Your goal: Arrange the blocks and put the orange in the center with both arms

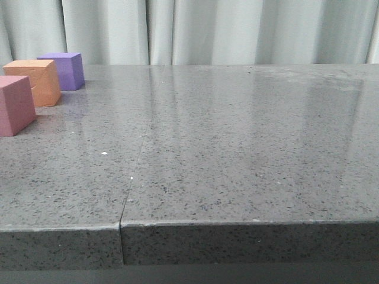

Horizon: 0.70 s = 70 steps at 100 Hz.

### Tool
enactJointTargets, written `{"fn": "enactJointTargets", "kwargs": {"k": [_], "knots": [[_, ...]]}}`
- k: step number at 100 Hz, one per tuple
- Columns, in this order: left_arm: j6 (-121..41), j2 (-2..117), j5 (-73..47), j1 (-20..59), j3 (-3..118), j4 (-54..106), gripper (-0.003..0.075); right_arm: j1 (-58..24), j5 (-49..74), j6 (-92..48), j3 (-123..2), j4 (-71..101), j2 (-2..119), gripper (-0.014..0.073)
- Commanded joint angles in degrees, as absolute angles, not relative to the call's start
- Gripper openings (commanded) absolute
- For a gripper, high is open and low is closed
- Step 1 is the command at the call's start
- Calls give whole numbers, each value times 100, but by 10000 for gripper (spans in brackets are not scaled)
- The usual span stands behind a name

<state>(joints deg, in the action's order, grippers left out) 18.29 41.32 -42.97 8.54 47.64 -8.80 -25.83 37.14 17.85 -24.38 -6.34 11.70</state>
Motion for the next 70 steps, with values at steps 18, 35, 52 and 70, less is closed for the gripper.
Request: {"fn": "enactJointTargets", "kwargs": {"k": [18,35,52,70], "knots": [[1838,3309,-3982,871,4297,-895,-20,-2566,3312,1753,-2573,-731,1218,-68],[1838,2797,-3982,871,3862,-895,-20,-2566,3312,1753,-2573,-731,1218,-68],[1785,2305,-3663,871,3350,-881,-20,-2566,3312,1753,-2573,-731,1218,-68],[1079,1762,-2509,629,2620,-586,-20,-2566,3312,1753,-2573,-731,1218,-68]]}}
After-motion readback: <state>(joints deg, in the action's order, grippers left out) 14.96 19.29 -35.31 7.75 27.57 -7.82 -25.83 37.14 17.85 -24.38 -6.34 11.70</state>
